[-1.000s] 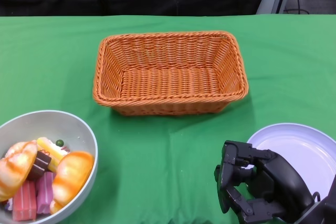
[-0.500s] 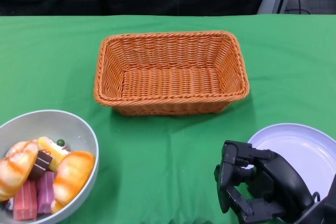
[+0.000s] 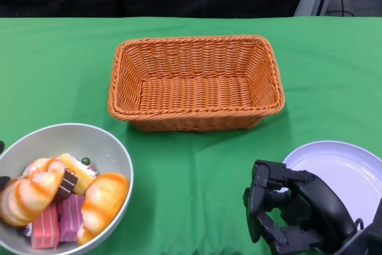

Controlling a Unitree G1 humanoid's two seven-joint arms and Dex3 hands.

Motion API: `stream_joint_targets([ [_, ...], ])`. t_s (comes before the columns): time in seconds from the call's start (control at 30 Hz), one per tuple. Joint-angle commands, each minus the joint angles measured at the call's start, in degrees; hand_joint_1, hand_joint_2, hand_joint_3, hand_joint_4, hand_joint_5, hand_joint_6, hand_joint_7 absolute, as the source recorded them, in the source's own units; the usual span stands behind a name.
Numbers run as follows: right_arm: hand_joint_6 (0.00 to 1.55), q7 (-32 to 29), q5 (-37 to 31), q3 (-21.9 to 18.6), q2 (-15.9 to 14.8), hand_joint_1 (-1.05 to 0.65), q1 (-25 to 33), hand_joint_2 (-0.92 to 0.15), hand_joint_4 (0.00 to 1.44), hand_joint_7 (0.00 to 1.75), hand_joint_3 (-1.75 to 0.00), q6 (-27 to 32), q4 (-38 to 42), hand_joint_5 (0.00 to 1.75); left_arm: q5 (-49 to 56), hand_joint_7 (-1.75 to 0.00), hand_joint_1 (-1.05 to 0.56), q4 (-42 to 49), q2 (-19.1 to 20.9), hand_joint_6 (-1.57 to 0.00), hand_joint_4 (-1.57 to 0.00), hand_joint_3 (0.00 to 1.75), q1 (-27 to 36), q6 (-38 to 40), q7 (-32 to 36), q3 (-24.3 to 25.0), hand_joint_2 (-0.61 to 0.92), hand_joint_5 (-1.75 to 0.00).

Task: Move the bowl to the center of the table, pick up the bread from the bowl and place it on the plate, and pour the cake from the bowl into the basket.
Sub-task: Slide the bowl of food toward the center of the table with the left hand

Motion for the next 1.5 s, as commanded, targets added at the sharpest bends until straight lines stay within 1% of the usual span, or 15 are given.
stream_joint_targets([
  [0.03,0.65,0.21,0.44,-0.12,-0.13,-0.09,-0.04,-0.54,0.80,1.54,-1.21,-0.79,0.34,1.75,-0.06,-0.02,-0.59,-1.61,0.75,-0.13,-0.27,0.51,0.76,0.23,0.00,0.23,0.92,-0.07],
  [0.27,0.66,-0.03,0.13,0.11,-0.21,-0.08,0.15,-0.54,0.79,1.54,-1.21,-0.75,-0.06,1.75,-0.13,-0.01,-0.56,-3.77,-0.40,-0.13,-0.25,0.50,0.61,2.14,1.05,-0.88,0.92,-0.05],
  [0.57,0.65,0.21,0.44,0.06,-0.12,-0.09,0.04,-0.55,0.79,1.54,-1.20,-1.22,0.64,1.75,0.54,0.00,-0.58,-6.31,-1.61,-0.12,-0.23,0.50,-0.09,5.16,3.93,-3.12,0.92,-0.03],
  [0.7,0.65,0.29,0.77,0.15,-0.07,-0.08,0.01,-0.55,0.79,1.53,-1.19,-0.55,0.53,1.75,1.87,-0.01,-0.56,-6.78,-1.71,-0.13,-0.26,0.52,0.02,4.86,5.38,-4.38,0.92,-0.04],
  [1.0,0.66,-0.19,0.08,0.48,0.08,-0.08,0.16,-0.55,0.79,1.53,-1.19,-1.32,0.52,1.75,2.51,-0.02,-0.58,-6.59,-2.47,-0.17,-0.31,0.52,-0.52,3.26,5.27,-6.16,0.92,-0.06],
  [1.17,0.65,-0.60,-0.29,0.66,0.23,-0.07,0.18,-0.55,0.79,1.53,-1.19,-1.77,0.75,1.75,2.34,-0.02,-0.58,-6.81,-2.84,-0.18,-0.32,0.52,-0.67,1.95,5.12,-6.89,0.92,-0.05],
  [1.37,0.65,-0.68,-0.45,0.68,-0.09,-0.08,-0.01,-0.55,0.79,1.53,-1.20,-1.80,1.23,1.75,1.62,-0.01,-0.59,-8.25,-3.80,-0.18,-0.37,0.51,-1.49,3.99,5.80,-7.46,0.92,-0.07],
  [1.5,0.66,-0.80,-0.57,0.70,-0.19,-0.08,-0.06,-0.54,0.80,1.53,-1.20,-1.68,1.32,1.75,1.53,-0.02,-0.58,-8.72,-4.21,-0.19,-0.36,0.50,-2.07,4.58,5.84,-8.07,0.92,-0.07],
])
